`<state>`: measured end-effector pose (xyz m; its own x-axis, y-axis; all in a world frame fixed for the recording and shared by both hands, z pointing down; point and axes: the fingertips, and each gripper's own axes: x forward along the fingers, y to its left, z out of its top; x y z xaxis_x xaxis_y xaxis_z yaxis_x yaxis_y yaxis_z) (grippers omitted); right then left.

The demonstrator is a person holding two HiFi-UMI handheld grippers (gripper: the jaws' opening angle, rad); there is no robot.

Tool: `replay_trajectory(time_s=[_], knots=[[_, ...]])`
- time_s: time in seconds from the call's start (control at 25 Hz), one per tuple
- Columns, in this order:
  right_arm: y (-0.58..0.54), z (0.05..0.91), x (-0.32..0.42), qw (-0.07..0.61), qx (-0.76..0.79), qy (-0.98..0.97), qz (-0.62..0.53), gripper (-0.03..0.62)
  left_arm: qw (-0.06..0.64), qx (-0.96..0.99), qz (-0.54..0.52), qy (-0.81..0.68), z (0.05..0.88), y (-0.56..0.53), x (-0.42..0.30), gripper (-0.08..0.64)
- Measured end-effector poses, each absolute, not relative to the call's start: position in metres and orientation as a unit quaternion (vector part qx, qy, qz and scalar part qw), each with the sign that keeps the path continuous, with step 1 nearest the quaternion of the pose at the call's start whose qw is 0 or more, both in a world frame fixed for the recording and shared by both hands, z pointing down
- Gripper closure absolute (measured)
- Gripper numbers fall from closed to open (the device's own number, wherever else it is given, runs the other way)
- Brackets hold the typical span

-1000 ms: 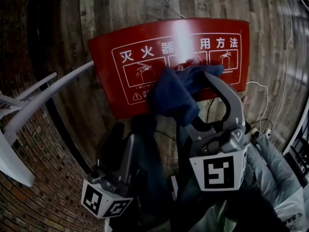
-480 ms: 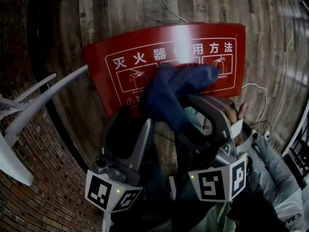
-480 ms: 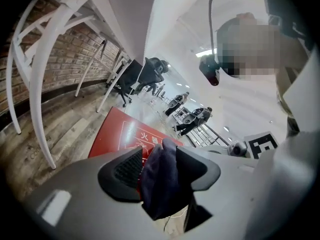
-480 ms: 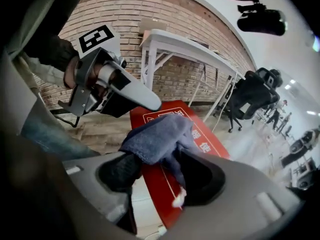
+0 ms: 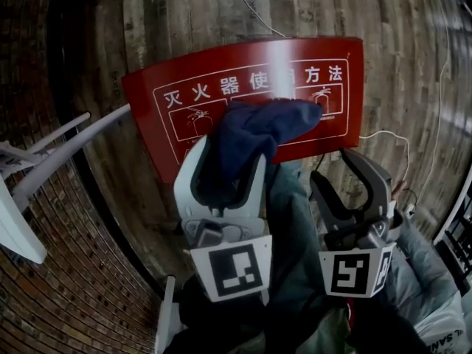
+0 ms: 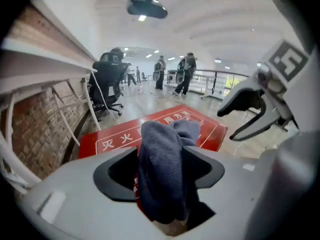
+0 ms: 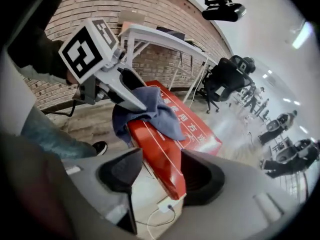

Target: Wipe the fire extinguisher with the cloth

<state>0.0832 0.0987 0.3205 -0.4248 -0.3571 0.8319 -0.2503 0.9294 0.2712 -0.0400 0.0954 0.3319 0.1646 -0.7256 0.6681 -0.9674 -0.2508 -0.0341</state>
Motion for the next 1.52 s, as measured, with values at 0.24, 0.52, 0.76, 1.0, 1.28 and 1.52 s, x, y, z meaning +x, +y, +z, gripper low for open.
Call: replay_trajectory(time_s=[0.24,0.52,0.76,1.0,1.28,1.52], knots=[[0.080,0.308,0.095,0.482,0.197,-0.851,-0.077,0.359,0.107,0.733,0.353,-0.572,0.332,0.088,-0.041,0.479],[0.084,0.318,0.104,0.475,0.193,-0.857,-0.049,0.359,0.222,0.601,0.203,-0.740,0.332,0.152,-0.180,0.492],[0.083,0.319,0.091,0.465,0.201,-0.861,-0.045,0.359,0.349,0.592,-0.006,-0.726,0.393,0.171,-0.211,0.499],[0.085,0.329,0.090,0.480,0.228,-0.847,-0.031,0.359,0.429,0.629,-0.122,-0.637,0.468,0.133,-0.197,0.503],[0.095,0.336,0.065,0.486,0.248,-0.838,-0.020,0.359,0.492,0.589,-0.053,-0.638,0.564,0.125,-0.211,0.505],[0.087,0.333,0.032,0.462,0.241,-0.853,-0.025,0.360,0.478,0.616,-0.091,-0.619,0.531,0.116,-0.208,0.508]])
